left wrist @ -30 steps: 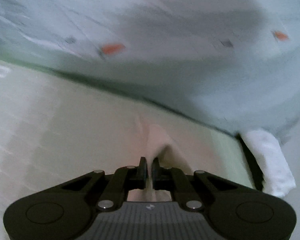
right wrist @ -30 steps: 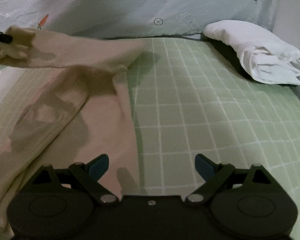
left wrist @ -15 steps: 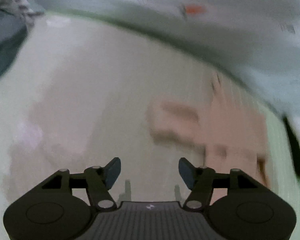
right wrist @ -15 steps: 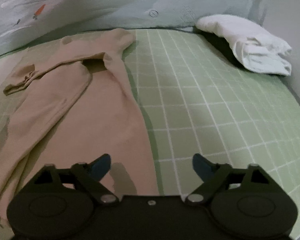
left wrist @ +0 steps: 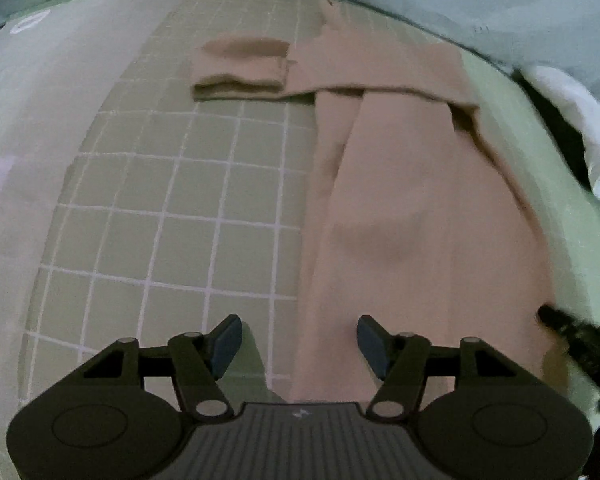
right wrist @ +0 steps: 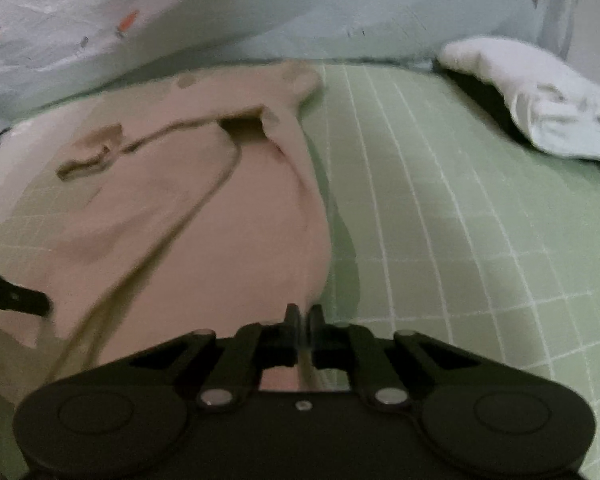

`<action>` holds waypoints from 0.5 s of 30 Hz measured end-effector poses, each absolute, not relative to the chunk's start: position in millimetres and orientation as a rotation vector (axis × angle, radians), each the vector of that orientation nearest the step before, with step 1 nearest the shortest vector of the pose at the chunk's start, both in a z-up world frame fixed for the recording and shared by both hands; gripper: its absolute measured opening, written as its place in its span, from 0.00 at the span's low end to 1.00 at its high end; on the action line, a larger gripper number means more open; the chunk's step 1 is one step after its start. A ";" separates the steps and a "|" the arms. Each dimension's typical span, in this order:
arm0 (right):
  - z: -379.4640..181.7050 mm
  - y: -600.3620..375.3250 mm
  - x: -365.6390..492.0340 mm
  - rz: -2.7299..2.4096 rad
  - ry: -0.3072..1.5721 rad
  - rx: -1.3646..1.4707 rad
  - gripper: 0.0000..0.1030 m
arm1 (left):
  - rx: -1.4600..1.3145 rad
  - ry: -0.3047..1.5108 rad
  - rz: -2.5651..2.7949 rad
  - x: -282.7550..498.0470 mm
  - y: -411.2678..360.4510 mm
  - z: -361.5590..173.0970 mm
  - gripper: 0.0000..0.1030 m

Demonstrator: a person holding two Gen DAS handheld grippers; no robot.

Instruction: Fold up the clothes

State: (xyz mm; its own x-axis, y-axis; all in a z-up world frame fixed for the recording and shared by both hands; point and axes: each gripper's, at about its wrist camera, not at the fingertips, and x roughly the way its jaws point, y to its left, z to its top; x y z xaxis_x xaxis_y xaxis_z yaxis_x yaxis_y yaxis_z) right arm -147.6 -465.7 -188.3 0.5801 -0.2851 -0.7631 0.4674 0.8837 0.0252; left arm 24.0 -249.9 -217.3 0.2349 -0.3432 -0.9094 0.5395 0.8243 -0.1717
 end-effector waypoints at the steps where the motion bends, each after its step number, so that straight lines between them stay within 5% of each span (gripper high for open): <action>1: -182.4 -462.2 -149.8 -0.439 0.827 0.227 0.05 | 0.203 1.184 -0.613 23.3 -250.5 -217.7 0.63; 15: -144.7 -384.6 -118.9 -0.309 0.725 0.230 0.05 | 0.293 1.181 -0.708 13.6 -232.6 -201.1 0.63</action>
